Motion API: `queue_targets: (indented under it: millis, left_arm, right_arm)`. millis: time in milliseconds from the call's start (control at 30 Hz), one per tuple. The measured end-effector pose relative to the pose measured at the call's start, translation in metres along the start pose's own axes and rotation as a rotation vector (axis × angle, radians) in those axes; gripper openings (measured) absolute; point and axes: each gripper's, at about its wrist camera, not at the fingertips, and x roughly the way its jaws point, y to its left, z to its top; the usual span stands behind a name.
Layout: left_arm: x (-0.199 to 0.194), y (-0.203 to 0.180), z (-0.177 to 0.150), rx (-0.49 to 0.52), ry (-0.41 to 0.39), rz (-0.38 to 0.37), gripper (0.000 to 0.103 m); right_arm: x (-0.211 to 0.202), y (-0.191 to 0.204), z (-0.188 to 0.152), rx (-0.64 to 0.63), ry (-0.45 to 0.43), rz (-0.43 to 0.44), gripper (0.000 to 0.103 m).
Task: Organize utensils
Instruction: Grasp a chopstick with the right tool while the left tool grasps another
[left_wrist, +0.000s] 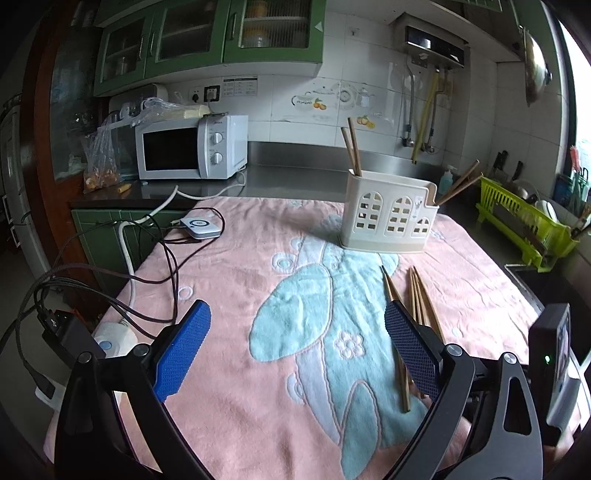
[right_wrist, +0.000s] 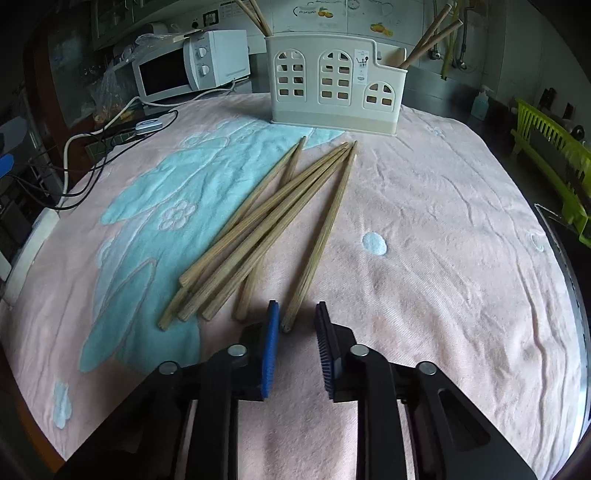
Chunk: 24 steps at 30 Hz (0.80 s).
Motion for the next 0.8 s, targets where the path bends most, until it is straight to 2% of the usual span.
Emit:
queue_targets:
  millis: [67,167,267,533,600,667,800]
  left_arm:
    - [0.001,-0.003,-0.004,0.01,0.01,-0.006,0.094]
    - [0.006,-0.009,-0.011,0.032,0.039,-0.032,0.088]
    - [0.011,-0.017,-0.02,0.054,0.071,-0.046,0.083]
    - [0.033,-0.052,-0.05,0.131,0.182,-0.144,0.069]
    - [0.04,-0.06,-0.057,0.151,0.211,-0.164,0.059]
    - [0.047,-0.067,-0.065,0.17,0.242,-0.179,0.054]
    - [0.059,-0.075,-0.075,0.186,0.286,-0.187,0.05]
  right_arm:
    - [0.001,0.0,0.002,-0.005,0.006,-0.006,0.017]
    - [0.002,0.004,0.001,-0.036,0.0,-0.032,0.016]
    - [0.002,-0.001,0.002,-0.018,-0.001,-0.026,0.01]
    - [-0.004,-0.023,-0.002,0.022,-0.003,-0.032,0.008]
    - [-0.005,-0.029,-0.004,0.035,-0.004,-0.03,0.008]
    - [-0.006,-0.033,-0.006,0.041,-0.004,-0.03,0.008]
    - [-0.007,-0.035,-0.006,0.046,-0.006,-0.021,0.008]
